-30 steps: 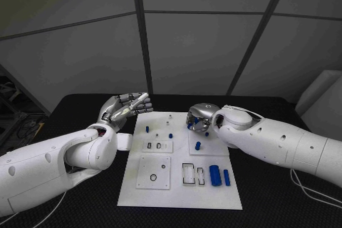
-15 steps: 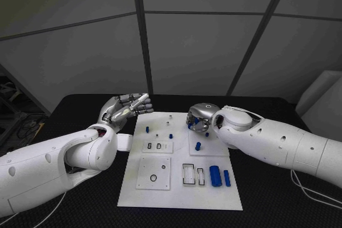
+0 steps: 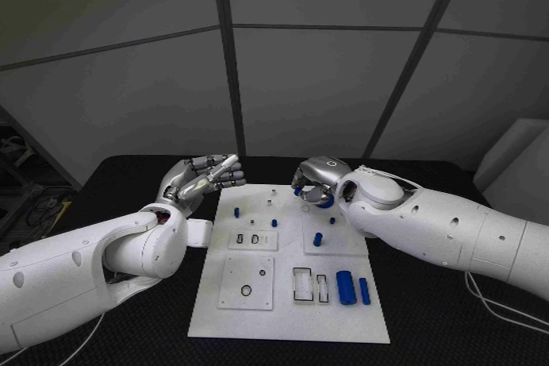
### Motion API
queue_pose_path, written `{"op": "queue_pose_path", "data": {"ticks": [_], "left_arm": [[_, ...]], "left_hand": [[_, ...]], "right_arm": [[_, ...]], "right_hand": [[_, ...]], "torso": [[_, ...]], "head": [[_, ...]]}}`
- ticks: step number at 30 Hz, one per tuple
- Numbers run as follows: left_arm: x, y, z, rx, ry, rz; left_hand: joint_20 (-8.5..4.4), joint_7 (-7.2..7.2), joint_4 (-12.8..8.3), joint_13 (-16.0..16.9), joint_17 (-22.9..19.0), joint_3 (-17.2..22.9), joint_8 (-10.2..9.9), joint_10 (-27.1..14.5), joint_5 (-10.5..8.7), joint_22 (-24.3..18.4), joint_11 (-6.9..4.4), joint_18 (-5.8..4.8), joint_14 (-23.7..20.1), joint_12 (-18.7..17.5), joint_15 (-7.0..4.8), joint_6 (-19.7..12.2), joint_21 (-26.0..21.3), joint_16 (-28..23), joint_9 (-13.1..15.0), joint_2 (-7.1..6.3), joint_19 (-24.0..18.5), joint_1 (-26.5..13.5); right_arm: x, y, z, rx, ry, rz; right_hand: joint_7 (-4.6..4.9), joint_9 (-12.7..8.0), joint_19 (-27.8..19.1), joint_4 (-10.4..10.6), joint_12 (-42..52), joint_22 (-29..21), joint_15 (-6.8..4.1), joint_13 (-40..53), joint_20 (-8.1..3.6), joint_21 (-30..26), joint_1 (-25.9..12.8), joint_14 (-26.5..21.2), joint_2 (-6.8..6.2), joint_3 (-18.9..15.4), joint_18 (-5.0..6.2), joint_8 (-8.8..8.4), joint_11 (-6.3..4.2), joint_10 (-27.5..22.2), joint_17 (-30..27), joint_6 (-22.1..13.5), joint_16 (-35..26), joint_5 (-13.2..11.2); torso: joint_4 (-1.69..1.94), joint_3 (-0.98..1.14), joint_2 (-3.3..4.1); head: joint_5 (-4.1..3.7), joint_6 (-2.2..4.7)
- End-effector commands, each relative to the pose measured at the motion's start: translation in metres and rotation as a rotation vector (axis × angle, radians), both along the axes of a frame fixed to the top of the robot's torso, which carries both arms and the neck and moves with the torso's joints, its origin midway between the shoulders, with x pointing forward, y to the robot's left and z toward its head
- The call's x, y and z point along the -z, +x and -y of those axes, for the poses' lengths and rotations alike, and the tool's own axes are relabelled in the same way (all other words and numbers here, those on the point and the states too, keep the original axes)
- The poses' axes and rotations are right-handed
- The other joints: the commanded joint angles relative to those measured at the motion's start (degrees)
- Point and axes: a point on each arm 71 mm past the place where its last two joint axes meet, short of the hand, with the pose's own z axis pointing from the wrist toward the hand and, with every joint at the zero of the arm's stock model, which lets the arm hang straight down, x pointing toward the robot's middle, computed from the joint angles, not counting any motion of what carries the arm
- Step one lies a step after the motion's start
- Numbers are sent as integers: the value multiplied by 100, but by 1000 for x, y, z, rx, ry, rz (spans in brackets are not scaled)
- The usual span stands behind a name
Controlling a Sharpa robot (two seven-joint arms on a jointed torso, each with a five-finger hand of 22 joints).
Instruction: Assemble the parts on the task board
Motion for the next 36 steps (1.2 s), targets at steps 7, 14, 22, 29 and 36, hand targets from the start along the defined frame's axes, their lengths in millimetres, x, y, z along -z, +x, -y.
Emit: {"op": "queue_pose_path", "data": {"ticks": [7,14,22,29,36], "left_arm": [[-2,0,3,20,-2,10],[-2,0,4,22,-3,10],[-2,0,6,25,-5,10],[-3,0,7,27,-6,11],[-4,0,7,29,-7,13]], "left_hand": [[1,177,-47,-5,-7,2,-30,-25,29,-7,14,-104,51,-42,11,-14,29,-36,-7,45,42,-6],[1,177,-47,-5,-7,2,-30,-25,29,-7,14,-104,51,-42,11,-14,29,-36,-7,45,42,-6],[1,178,-52,-5,-8,-1,-34,-29,29,-8,15,-105,53,-46,12,-16,27,-38,-8,46,43,-6],[1,178,-54,-5,-8,-2,-36,-30,29,-9,16,-105,53,-48,13,-17,26,-38,-8,47,43,-6],[2,178,-56,-5,-9,-3,-37,-31,28,-10,16,-106,53,-49,13,-17,25,-39,-7,48,43,-5]], "right_arm": [[-6,9,-16,17,40,62],[-4,14,-31,7,53,57],[-2,17,-43,-3,52,44],[-1,20,-47,-3,48,36],[1,21,-51,-3,43,20]], "right_hand": [[21,6,25,13,-2,26,-33,3,-4,44,13,148,-39,53,-116,-1,-44,67,3,23,26,34],[25,6,26,17,-5,33,-32,2,-4,51,9,148,-42,65,-116,-5,-41,63,7,21,31,45],[28,6,28,21,-6,38,-31,1,-3,55,5,147,-43,71,-117,-7,-39,61,1,21,29,49],[32,6,25,25,-7,37,-29,0,-2,57,1,146,-46,77,-117,-11,-37,58,-1,18,30,52],[38,5,23,33,-11,39,-25,-2,0,61,-8,144,-51,86,-117,-19,-32,49,-8,10,29,55]], "torso": [[26,-3,35],[41,-8,62],[85,-31,124],[93,-35,140],[97,-38,153]], "head": [[29,19],[32,23],[16,48],[35,52],[17,53]]}}
